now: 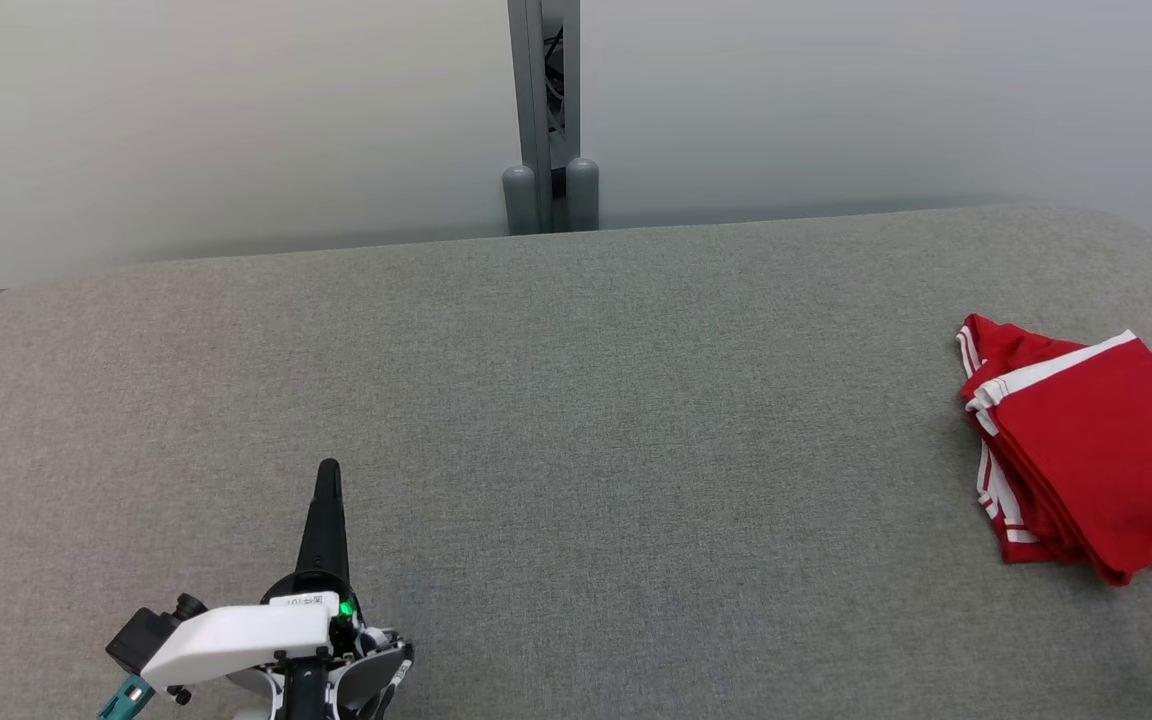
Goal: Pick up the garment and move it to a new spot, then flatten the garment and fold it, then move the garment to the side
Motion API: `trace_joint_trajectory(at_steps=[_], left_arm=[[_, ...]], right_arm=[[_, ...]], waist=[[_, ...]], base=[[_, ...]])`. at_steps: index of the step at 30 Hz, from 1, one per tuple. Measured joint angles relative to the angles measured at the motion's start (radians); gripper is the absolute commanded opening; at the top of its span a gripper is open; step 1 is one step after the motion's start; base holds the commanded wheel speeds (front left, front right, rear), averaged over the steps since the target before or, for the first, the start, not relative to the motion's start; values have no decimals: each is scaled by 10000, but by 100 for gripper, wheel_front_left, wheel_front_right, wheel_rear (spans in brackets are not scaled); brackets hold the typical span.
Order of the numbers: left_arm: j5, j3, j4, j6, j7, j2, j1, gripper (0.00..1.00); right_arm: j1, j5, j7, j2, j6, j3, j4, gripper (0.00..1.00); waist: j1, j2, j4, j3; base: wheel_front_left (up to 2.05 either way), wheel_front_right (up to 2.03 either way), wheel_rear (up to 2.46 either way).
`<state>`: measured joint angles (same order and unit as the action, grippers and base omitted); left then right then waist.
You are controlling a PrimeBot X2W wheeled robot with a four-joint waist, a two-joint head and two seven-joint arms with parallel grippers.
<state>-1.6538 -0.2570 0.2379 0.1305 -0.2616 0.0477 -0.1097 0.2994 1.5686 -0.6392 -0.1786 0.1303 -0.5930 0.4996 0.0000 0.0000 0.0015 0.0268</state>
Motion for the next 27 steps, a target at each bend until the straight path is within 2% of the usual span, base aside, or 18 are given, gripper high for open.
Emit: trace_joint_trajectory(at_steps=[27], left_arm=[[0, 0, 0, 0, 0, 0, 0, 0]], right_arm=[[1, 0, 0, 0, 0, 2, 0, 0]], waist=[[0, 0, 0, 0]], base=[[0, 0, 0]])
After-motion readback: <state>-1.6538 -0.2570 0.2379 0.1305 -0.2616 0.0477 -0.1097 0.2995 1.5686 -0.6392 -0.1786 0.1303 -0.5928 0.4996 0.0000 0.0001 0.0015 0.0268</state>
